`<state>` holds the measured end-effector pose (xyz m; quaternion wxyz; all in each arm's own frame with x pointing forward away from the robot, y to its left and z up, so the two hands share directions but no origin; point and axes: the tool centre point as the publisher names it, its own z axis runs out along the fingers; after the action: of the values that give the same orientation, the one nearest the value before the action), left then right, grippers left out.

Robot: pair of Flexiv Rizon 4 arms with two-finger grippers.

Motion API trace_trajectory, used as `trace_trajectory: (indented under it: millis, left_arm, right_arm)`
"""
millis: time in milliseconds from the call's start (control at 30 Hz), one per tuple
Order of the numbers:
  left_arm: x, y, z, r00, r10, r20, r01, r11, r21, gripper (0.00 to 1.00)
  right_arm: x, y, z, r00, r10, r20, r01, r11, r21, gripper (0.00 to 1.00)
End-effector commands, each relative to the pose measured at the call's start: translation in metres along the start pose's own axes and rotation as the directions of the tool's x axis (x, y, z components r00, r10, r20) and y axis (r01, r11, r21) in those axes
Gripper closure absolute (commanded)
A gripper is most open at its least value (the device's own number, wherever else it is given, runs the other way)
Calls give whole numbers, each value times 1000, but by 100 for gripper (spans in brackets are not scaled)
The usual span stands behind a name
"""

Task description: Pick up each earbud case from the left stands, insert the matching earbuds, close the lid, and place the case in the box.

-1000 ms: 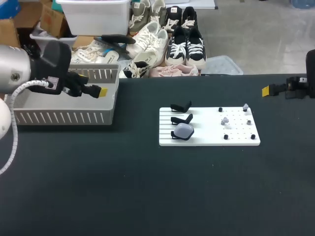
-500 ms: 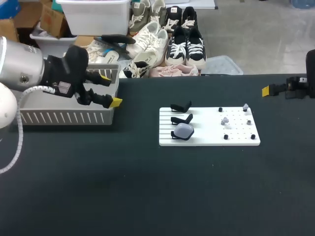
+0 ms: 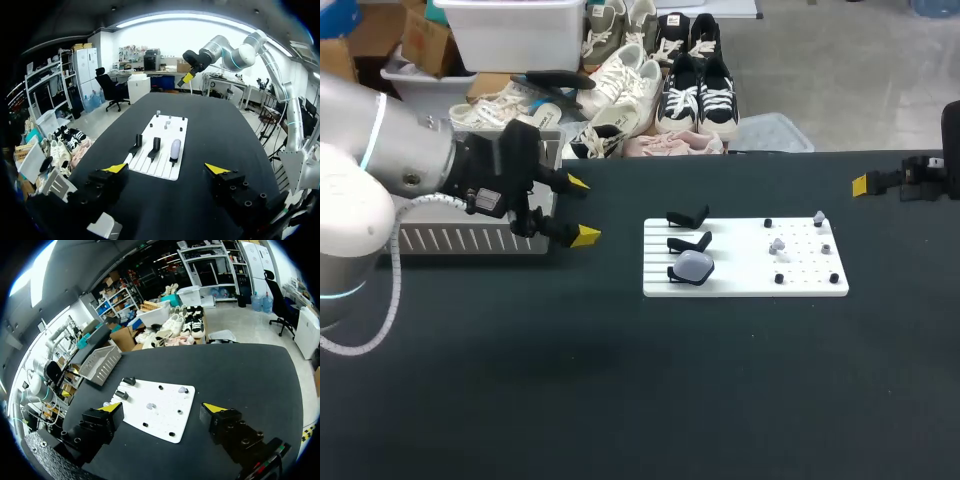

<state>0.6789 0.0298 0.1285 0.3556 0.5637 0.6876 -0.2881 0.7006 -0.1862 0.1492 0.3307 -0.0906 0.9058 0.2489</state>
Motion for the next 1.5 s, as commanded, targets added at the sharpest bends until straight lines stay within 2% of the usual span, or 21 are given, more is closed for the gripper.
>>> trace_trajectory:
  millis: [33,200,367,500,800,1000,1200,1267,1500]
  left_arm:
    - [5,5,22,1000,23,11,-24,998,56,0]
    - [6,4,38,998,53,27,-56,991,122,0]
    - [6,5,52,997,74,31,-78,987,141,0]
    - [9,4,64,994,109,30,-112,984,135,0]
    - [16,-2,85,992,121,22,-123,981,153,0]
    - [20,-6,98,988,153,26,-156,979,132,0]
    - [22,-6,107,992,124,33,-127,978,166,7]
    - [24,-7,109,993,113,34,-117,978,176,13]
    - [24,-10,119,994,102,43,-109,975,195,15]
  right_arm:
    - [-1,-1,0,1000,-1,-2,1,1000,-3,0]
    - [-1,-1,0,1000,-1,-2,1,1000,-3,0]
    - [-1,-1,0,1000,-1,-2,1,1000,-3,0]
    - [-1,-1,0,1000,-1,-2,1,1000,-3,0]
    - [-1,-1,0,1000,-1,-2,1,1000,-3,0]
    - [-1,-1,0,1000,-1,-2,1,1000,-3,0]
    - [-1,-1,0,1000,-1,-2,1,1000,-3,0]
    - [-1,-1,0,1000,-1,-2,1,1000,-3,0]
    - [-1,-1,0,1000,-1,-2,1,1000,-3,0]
